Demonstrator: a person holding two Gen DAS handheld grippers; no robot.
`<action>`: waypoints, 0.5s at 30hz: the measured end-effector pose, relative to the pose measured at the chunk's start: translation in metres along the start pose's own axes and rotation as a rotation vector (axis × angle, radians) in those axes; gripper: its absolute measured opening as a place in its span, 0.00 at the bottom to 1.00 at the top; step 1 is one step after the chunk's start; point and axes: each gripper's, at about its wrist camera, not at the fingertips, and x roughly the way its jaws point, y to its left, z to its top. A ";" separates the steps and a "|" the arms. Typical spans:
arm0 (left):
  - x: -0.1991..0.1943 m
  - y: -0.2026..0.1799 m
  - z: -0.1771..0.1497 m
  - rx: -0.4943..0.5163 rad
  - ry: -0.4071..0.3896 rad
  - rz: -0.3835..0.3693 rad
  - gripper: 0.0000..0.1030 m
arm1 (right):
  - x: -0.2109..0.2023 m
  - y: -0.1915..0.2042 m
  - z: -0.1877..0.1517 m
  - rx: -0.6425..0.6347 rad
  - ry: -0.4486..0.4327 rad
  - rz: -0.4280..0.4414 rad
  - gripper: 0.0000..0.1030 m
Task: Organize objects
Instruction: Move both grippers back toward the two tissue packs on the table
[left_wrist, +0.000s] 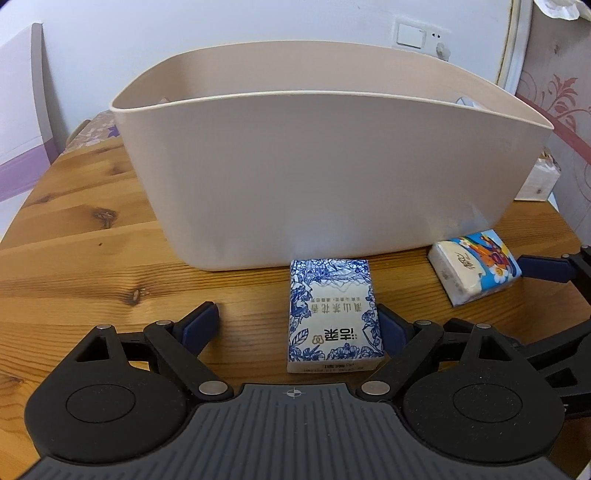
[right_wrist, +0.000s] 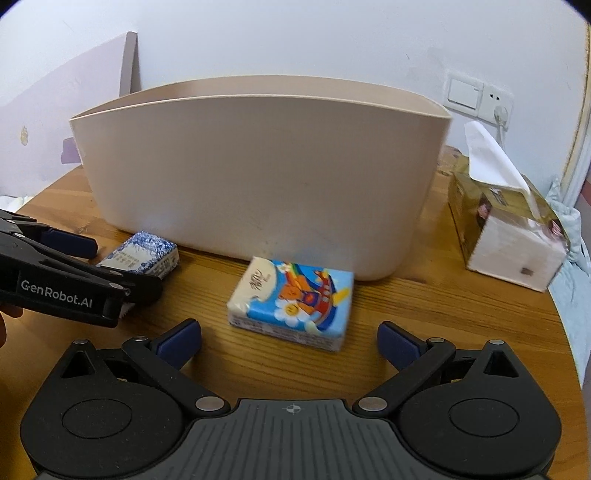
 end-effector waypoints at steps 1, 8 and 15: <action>0.000 0.002 0.000 0.000 -0.001 -0.001 0.87 | 0.001 0.000 0.000 -0.002 -0.006 0.003 1.00; 0.006 0.004 -0.001 -0.013 -0.010 0.012 0.88 | 0.014 0.006 0.010 -0.014 -0.006 0.017 1.00; -0.001 0.013 -0.002 -0.022 -0.025 0.023 0.72 | 0.017 0.011 0.009 0.006 -0.021 0.007 1.00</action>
